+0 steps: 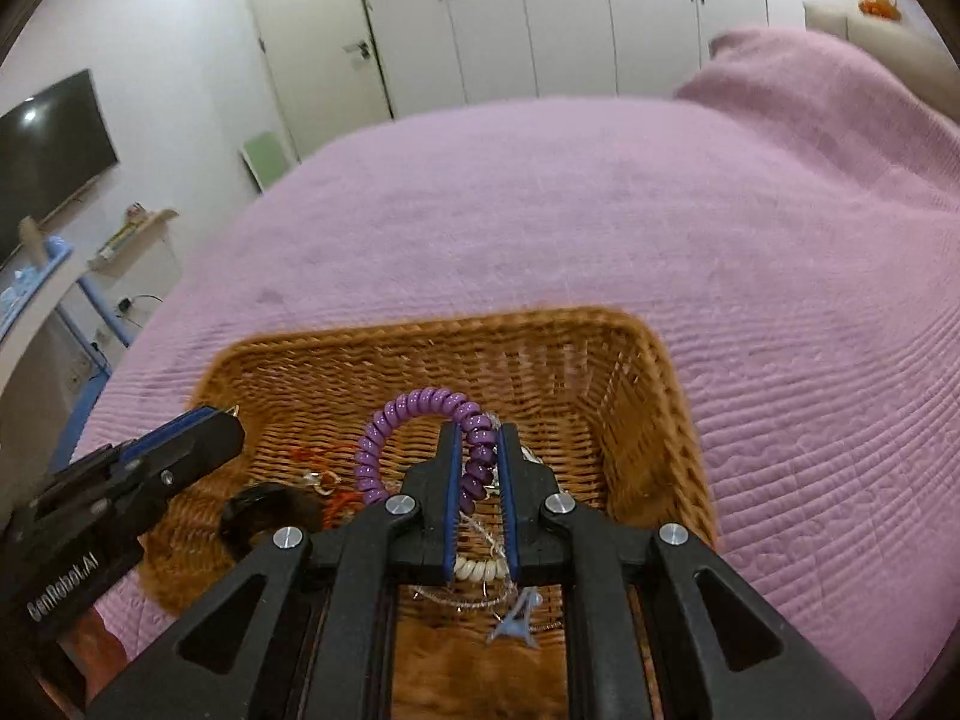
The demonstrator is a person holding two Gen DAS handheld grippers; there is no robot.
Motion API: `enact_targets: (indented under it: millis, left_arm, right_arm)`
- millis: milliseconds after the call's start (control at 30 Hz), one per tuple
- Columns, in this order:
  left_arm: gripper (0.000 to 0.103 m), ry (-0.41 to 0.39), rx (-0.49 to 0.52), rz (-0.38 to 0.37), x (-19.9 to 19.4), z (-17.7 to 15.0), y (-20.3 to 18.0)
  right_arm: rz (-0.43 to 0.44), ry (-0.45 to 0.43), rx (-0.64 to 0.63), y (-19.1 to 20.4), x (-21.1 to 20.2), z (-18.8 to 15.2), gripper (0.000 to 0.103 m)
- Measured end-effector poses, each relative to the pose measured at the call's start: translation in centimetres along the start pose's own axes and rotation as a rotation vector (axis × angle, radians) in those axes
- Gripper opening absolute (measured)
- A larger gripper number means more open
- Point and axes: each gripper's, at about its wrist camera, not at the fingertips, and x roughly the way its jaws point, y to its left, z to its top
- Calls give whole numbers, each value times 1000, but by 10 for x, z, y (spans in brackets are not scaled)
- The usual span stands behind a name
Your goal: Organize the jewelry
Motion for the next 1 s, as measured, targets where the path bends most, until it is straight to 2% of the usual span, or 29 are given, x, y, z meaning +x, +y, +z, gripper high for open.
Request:
enact_targets:
  millis: [133,300,367,400,433,500,667,767,800,833,867,933,1000]
  left_arm:
    - [16,31,6,36,17,-3,2]
    - [19,44,-9,37,17,-3,10]
    - [35,43,1,14,11,-3,11]
    - [53,32,1,10,6,-4,10]
    - [63,14,0,10,-1,-4,8]
    - [63,-16,9,-4,-16,-5,3]
    - [63,-89,-5,-8,-66,-15,-5]
    - [64,-140,0,4,-100,-31,-13]
    - [64,-160,3,17,-115,-42,-17]
    - [65,-173,2,26,-124,-48,-19]
    - [65,-192,-2,39,-135,-57,-22]
    - [71,-238,-25,95,-159,-82,-27]
    - [72,-288,-77,160,-178,-108,-27]
  right_arm:
    - [-16,56,15,-3,22,2,14]
    - [30,92,58,-13,29,1,15]
    - [52,94,60,-18,25,-1,20]
    - [51,88,59,-18,22,-1,30]
    - [47,76,60,-20,18,-2,43]
    - [64,42,59,-25,2,-5,50]
    - [89,-14,34,-25,-43,-21,50]
    - [87,-60,14,-23,-76,-43,51]
    - [86,-75,5,-22,-87,-51,58]
    - [87,-94,-4,-20,-100,-63,68]
    - [91,-112,-10,-20,-110,-75,72]
    - [82,-149,-22,-16,-127,-95,74]
    - [36,-201,-40,-11,-146,-117,74]
